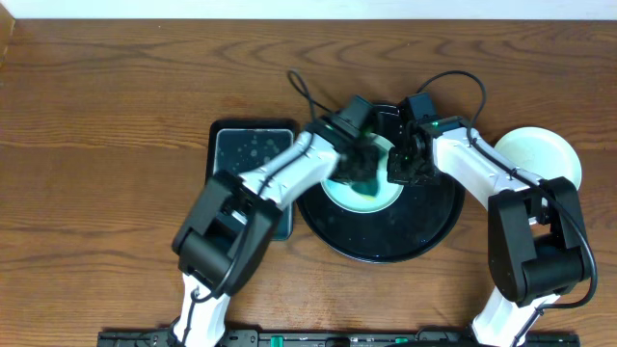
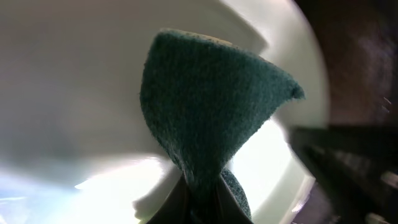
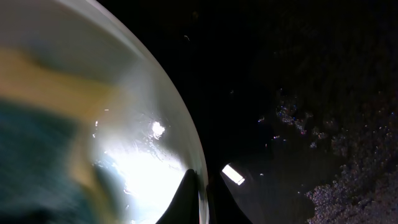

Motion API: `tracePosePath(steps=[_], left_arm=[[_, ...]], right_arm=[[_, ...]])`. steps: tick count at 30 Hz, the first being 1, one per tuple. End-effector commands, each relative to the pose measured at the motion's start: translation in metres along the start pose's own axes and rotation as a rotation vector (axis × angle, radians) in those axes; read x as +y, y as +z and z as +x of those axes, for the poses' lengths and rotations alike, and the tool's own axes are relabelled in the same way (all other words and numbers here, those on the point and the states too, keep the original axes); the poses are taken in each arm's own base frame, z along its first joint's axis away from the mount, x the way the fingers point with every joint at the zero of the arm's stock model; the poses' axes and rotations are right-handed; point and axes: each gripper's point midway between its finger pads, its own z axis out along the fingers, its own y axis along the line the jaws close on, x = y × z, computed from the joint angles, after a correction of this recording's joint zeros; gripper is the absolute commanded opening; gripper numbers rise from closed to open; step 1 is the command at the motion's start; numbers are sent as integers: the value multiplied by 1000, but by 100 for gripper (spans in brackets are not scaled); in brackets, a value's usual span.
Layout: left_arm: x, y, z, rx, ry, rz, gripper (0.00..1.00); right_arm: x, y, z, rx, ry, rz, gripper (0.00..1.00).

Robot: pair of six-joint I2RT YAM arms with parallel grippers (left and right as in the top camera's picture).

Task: Clean dirty plates on tray and stack at the side
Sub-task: 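Scrub the plate with the sponge while the right gripper holds its rim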

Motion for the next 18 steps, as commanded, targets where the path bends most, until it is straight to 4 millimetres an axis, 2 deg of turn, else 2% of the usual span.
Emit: tracePosePath(steps=[1, 4, 11, 15, 18], left_arm=[[-9, 10, 11, 1, -8, -16, 7], [3, 9, 2, -41, -15, -74, 8], [51, -6, -37, -136, -114, -142, 7], [81, -18, -58, -172, -285, -132, 7], [87, -21, -61, -152, -317, -92, 7]], right_arm=[[-10, 15, 25, 87, -13, 43, 1], [-10, 15, 25, 87, -13, 43, 1], [-11, 15, 26, 89, -13, 44, 1], [-11, 15, 26, 90, -13, 45, 1], [-11, 15, 27, 94, -13, 46, 1]])
